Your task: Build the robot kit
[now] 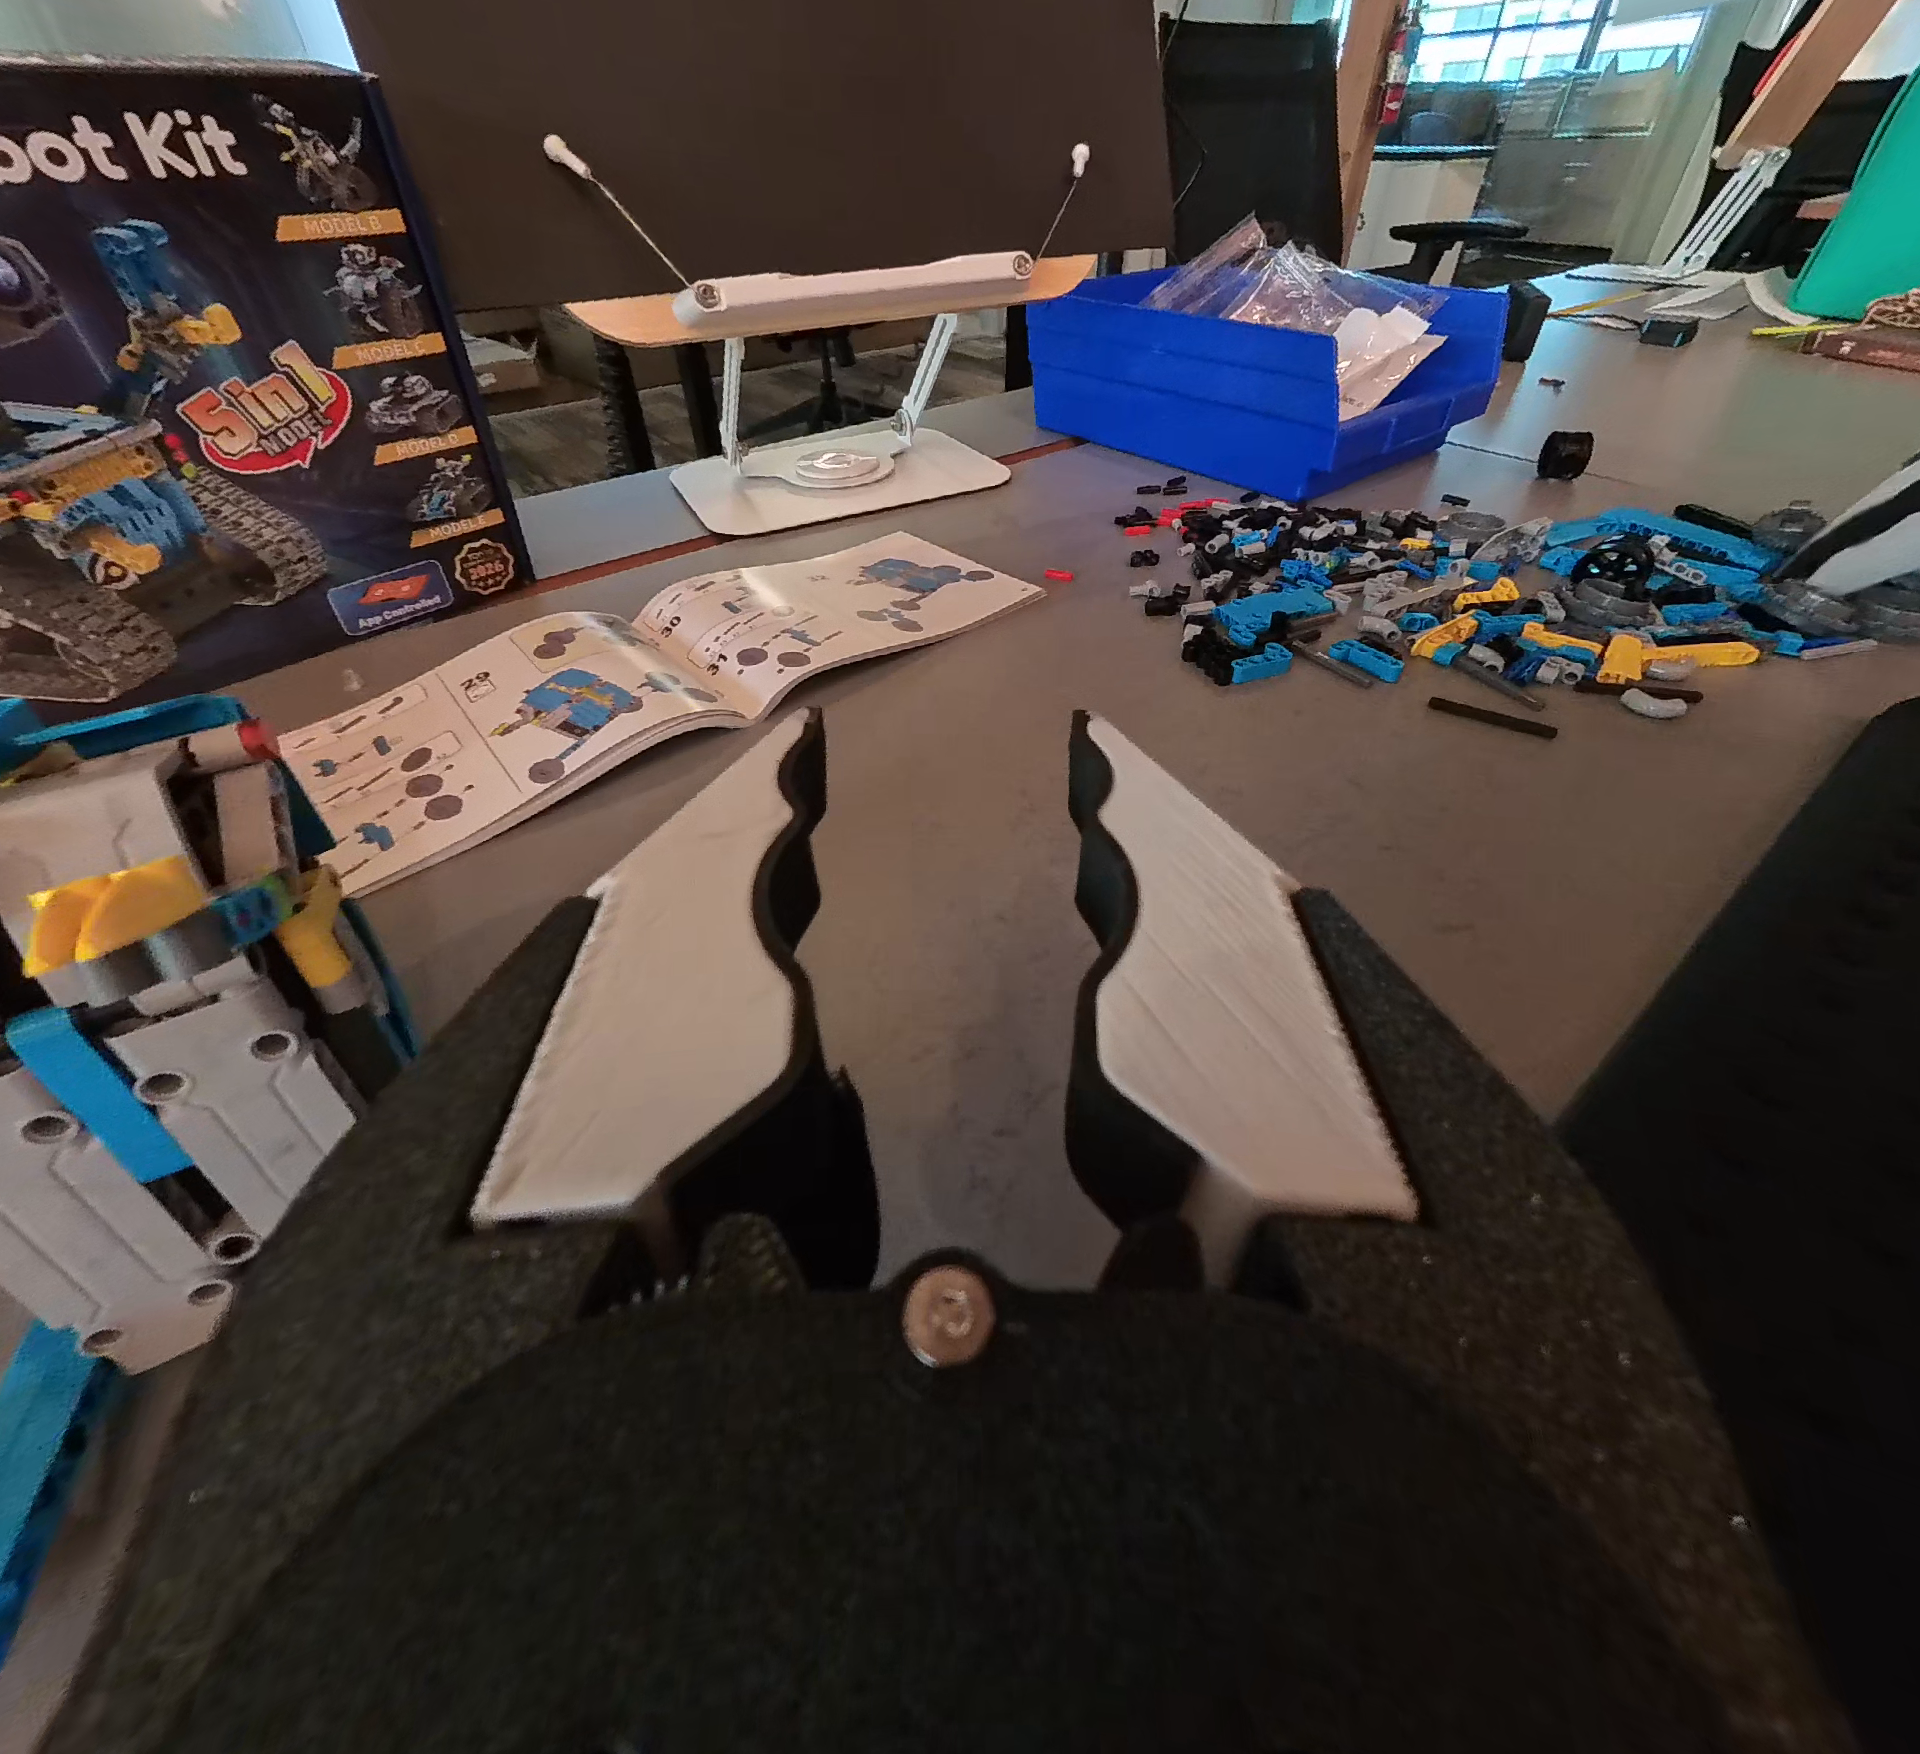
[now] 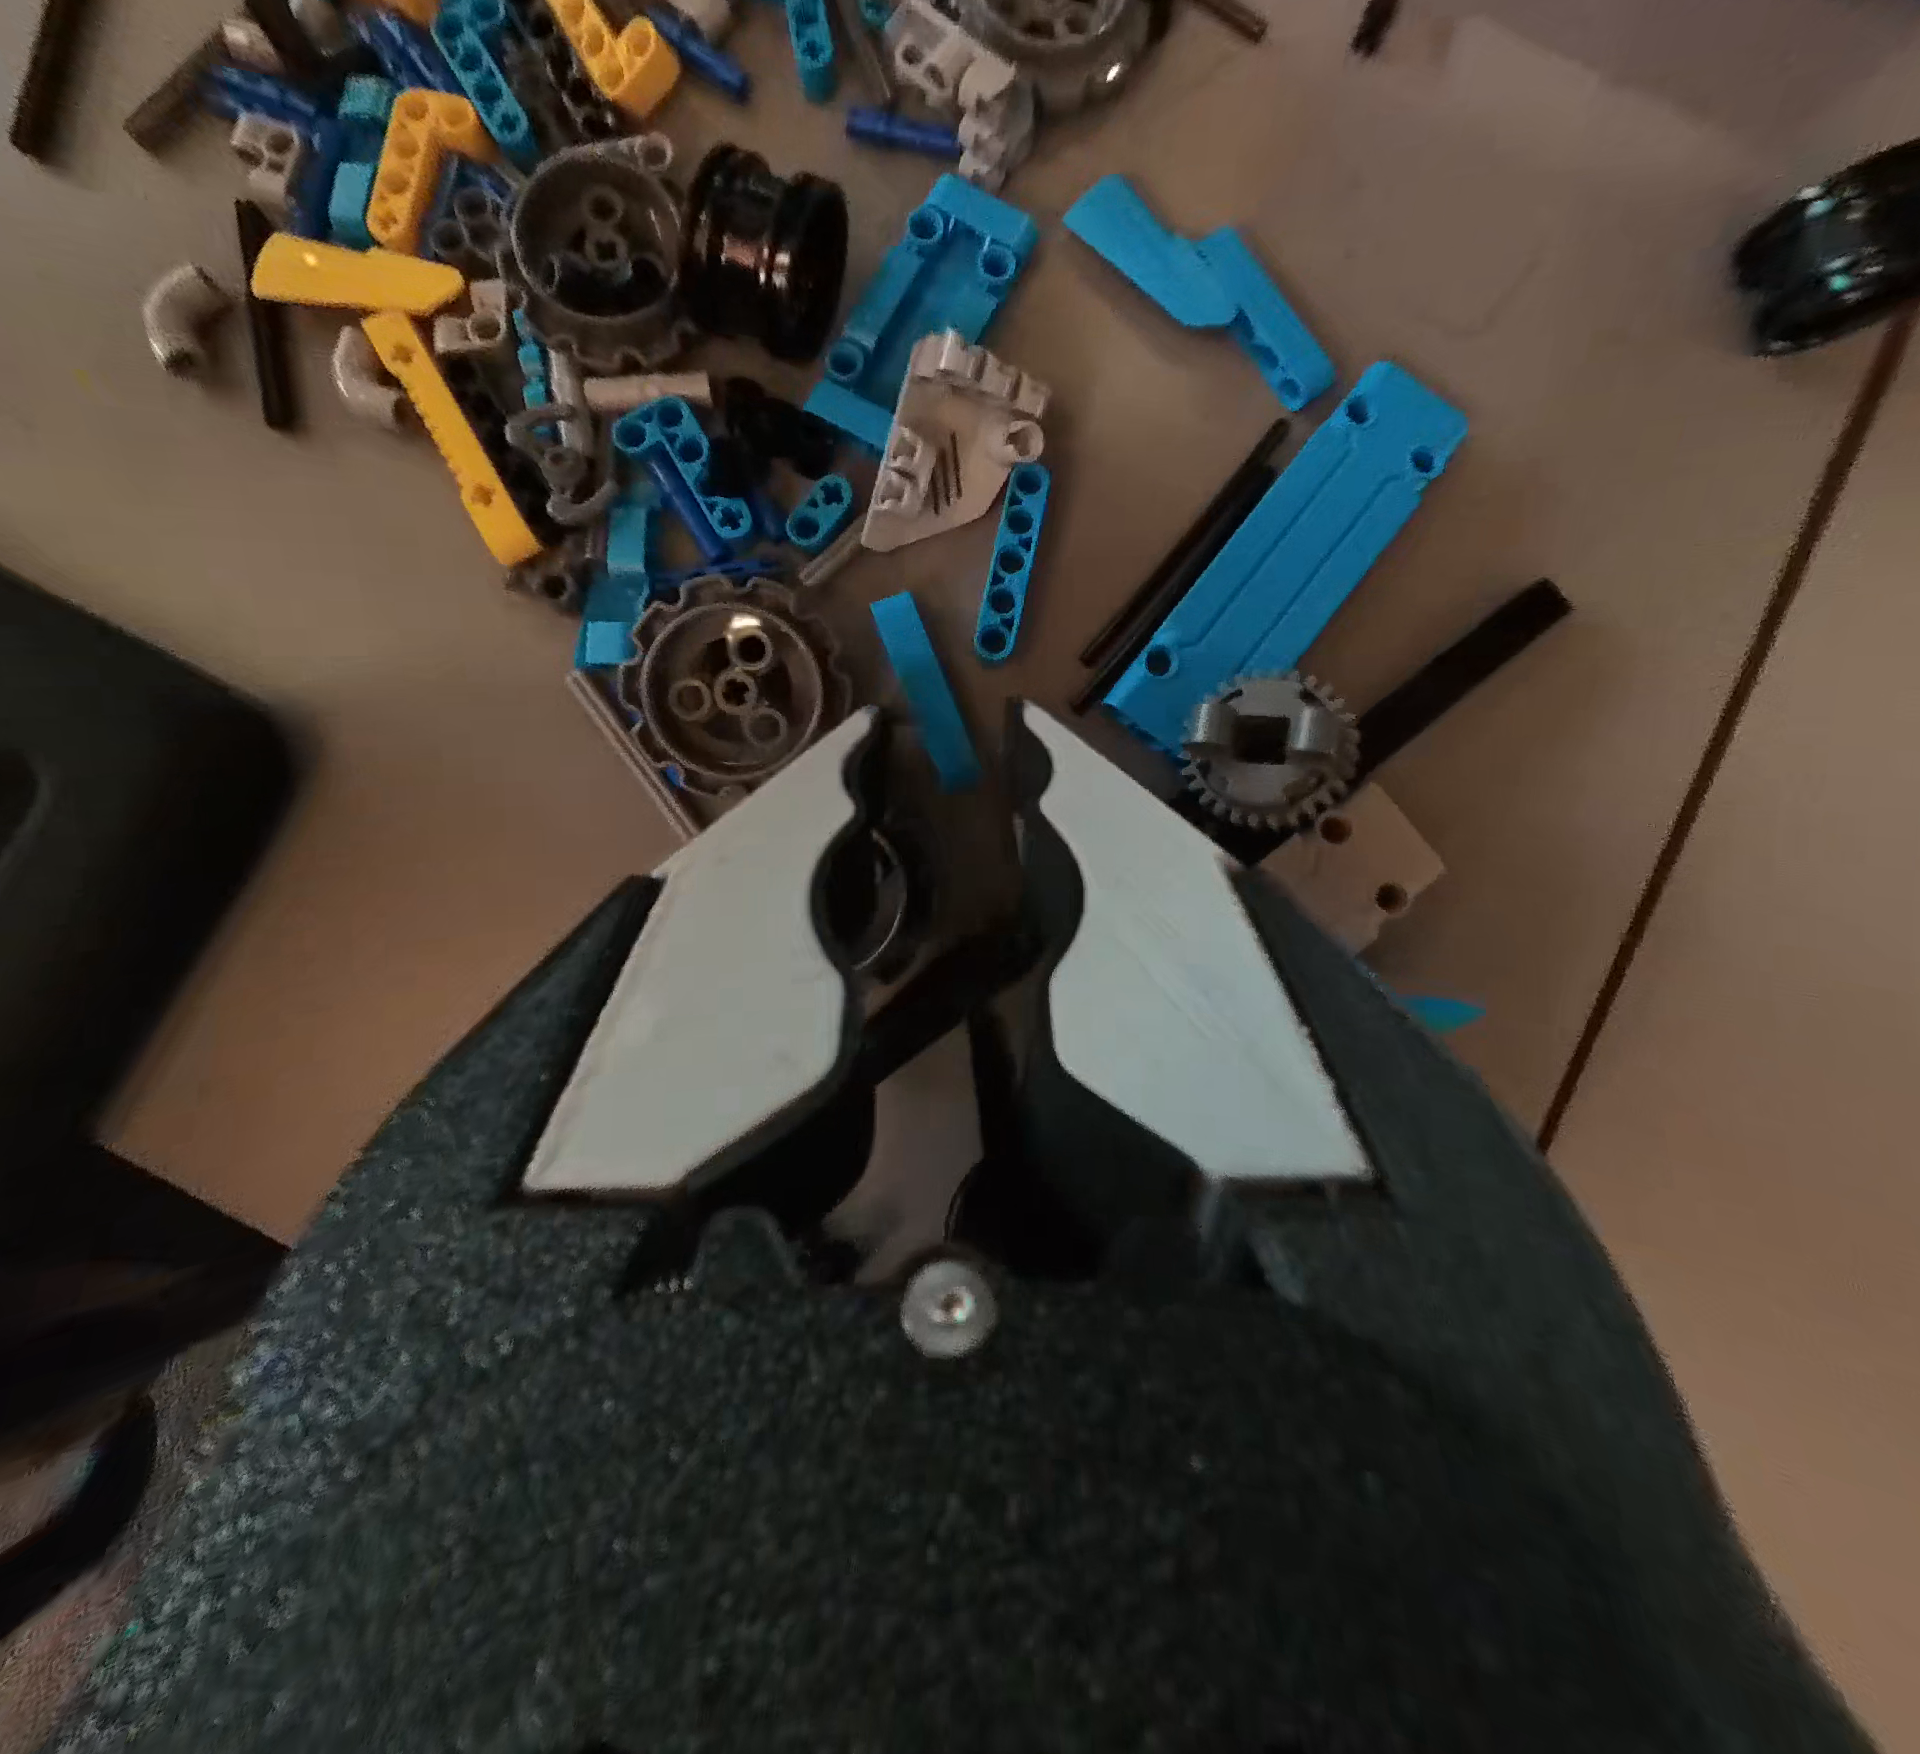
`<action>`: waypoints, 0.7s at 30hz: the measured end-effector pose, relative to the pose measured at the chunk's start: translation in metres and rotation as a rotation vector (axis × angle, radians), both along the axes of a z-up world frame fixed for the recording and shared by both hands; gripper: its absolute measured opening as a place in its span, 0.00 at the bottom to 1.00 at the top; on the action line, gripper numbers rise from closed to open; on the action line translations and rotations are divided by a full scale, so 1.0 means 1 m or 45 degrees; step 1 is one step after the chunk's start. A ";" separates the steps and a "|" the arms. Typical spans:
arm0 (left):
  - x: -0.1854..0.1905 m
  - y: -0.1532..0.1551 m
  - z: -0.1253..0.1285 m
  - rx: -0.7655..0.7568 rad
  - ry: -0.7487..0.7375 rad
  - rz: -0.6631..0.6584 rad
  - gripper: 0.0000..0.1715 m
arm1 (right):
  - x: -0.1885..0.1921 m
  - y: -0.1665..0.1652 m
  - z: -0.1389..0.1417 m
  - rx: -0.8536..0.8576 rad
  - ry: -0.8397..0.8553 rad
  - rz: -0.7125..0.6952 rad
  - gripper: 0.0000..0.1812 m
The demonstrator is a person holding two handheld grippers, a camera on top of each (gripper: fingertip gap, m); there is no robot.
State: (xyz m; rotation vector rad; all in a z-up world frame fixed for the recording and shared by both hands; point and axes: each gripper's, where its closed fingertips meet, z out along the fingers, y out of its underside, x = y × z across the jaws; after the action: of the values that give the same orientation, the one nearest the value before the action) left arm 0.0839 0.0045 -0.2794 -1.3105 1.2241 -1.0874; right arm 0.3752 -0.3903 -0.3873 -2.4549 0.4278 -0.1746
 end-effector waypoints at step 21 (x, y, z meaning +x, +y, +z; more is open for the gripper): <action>-0.010 0.015 0.001 0.058 0.019 0.105 0.27 | -0.199 0.358 0.074 0.208 0.191 1.156 0.05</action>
State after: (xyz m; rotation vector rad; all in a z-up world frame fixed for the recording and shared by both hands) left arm 0.0744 0.0193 -0.2784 -1.3247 1.1886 -0.9878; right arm 0.1763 -0.0319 -0.3134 -2.2635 -0.6013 0.4087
